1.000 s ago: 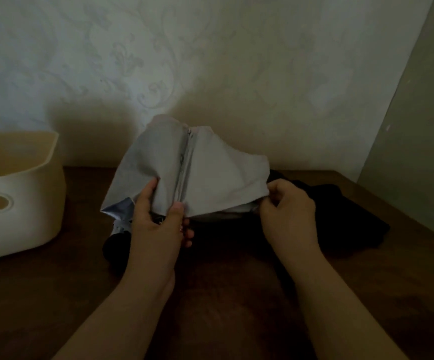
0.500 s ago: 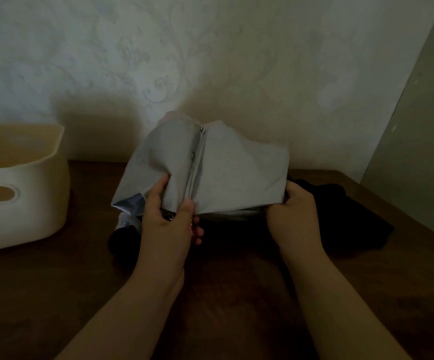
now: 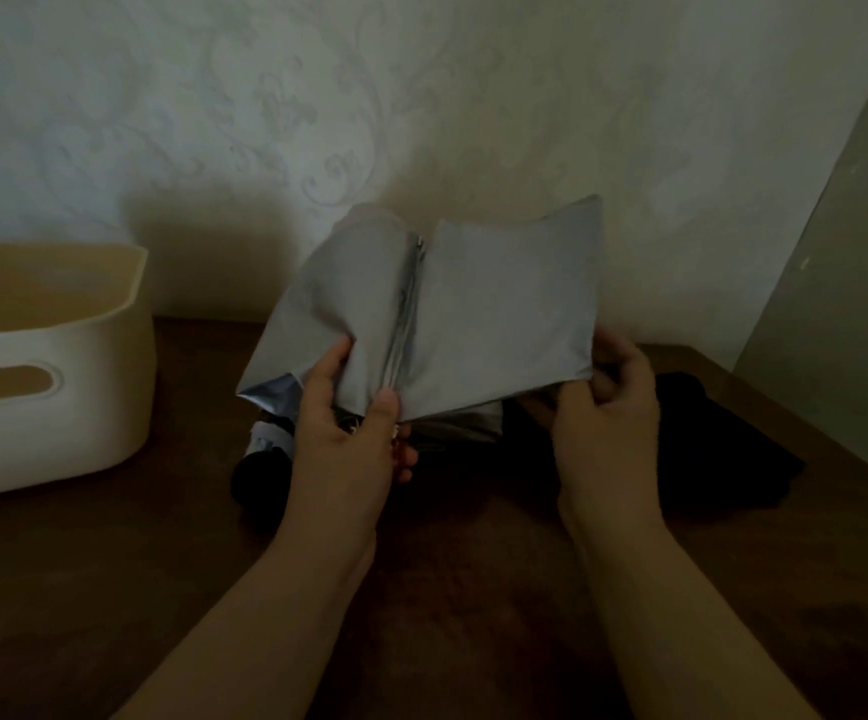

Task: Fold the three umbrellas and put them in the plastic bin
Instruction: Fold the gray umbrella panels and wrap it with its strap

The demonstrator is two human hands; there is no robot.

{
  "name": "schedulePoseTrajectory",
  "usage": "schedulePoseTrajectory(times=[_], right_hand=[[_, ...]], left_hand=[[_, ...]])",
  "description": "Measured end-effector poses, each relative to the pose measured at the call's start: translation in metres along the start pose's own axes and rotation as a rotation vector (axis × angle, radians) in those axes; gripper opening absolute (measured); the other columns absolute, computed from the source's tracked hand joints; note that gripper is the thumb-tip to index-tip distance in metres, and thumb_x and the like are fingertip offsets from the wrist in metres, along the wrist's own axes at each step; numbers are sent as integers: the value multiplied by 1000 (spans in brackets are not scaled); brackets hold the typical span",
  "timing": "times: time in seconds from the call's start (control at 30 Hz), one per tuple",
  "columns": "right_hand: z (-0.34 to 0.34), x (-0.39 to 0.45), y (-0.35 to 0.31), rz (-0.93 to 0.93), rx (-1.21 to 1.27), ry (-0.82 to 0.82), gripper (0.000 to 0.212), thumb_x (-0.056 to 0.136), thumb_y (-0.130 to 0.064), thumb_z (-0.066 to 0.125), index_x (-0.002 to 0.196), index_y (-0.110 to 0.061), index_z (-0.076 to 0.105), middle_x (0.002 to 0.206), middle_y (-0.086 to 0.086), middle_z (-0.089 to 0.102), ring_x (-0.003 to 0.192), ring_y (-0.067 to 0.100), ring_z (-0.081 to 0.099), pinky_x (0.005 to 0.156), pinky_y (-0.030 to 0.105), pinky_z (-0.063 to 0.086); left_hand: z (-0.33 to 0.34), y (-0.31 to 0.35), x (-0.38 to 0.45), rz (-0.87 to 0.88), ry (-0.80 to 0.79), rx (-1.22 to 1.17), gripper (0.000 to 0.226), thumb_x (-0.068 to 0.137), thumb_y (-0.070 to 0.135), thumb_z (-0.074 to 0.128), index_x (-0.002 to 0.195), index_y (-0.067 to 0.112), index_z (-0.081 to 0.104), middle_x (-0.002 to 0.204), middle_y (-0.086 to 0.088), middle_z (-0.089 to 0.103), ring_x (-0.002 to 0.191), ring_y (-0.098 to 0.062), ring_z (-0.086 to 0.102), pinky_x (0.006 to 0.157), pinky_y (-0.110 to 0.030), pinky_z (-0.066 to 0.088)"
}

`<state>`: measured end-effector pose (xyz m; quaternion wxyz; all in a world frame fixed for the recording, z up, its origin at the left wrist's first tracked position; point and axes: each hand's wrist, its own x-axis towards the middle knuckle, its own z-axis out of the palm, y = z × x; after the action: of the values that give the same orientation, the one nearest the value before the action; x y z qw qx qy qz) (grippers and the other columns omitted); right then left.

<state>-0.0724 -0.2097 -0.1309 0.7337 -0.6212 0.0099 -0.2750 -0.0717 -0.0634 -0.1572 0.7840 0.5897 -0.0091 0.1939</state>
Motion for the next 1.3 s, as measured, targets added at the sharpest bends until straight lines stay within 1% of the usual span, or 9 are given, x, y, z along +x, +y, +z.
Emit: schedulePoseTrajectory(times=[0.1,0.3,0.4,0.47,0.63,0.8,1.0,1.17,1.3], right_hand=[[3,3,1,260,99,-132,21,98,-20,49,112,-13,62,105,4,69,94,17,67,71,24,57],[-3,2,-9,-9,-70,-85,20,95,-15,54,82,-26,64,65,-12,71,57,6,66,52,18,52],[-6,3,-11,9,-203,-148,15,95,-16,53,88,-26,61,53,-6,65,43,4,57,45,15,47],[-8,5,-11,-64,-364,-135,14,93,-22,57,106,-28,59,61,-7,66,50,0,58,46,12,45],[-14,1,-14,-347,-623,-172,47,94,-22,55,131,-46,41,86,-26,53,75,-17,53,58,2,44],[-12,0,-11,-331,-689,-276,42,93,-3,48,104,-42,59,86,-15,57,61,3,55,47,15,44],[-6,-5,-9,-327,-644,-359,38,96,-5,43,113,-33,63,85,-17,56,69,6,58,49,13,44],[-13,3,-11,-228,-631,-246,32,98,-13,39,102,-34,62,72,-3,56,49,6,46,40,14,34],[-13,3,-10,-197,-672,-307,33,99,-13,38,100,-35,62,80,-12,56,62,4,55,45,15,43]], left_hand=[[-2,1,2,-18,5,-14,51,93,12,54,133,42,40,80,-2,59,46,-5,54,45,-24,47],[-1,-2,6,-136,24,-129,49,93,11,54,128,43,42,69,-9,56,40,-10,51,38,-23,44],[-3,-2,8,-154,23,-170,48,94,10,52,130,41,42,74,-9,56,40,-9,51,38,-23,44],[-4,-1,9,-156,30,-188,47,95,11,50,130,40,42,77,-9,56,41,-9,53,39,-23,45],[-4,0,9,-172,12,-208,45,95,12,51,126,43,41,70,-8,58,44,-10,56,41,-24,46],[0,-1,5,-222,-75,-203,52,97,17,49,139,42,34,62,-6,65,47,-15,61,41,-24,47],[4,-3,1,-403,-160,-276,52,98,20,45,141,43,29,58,-6,69,47,-15,64,45,-25,53],[4,-9,-3,-604,-190,-336,61,96,14,46,140,51,23,75,-17,71,53,-20,58,40,-21,47],[0,-8,0,-651,-231,-389,65,93,9,50,138,52,30,83,-15,71,58,-21,63,46,-25,53]])
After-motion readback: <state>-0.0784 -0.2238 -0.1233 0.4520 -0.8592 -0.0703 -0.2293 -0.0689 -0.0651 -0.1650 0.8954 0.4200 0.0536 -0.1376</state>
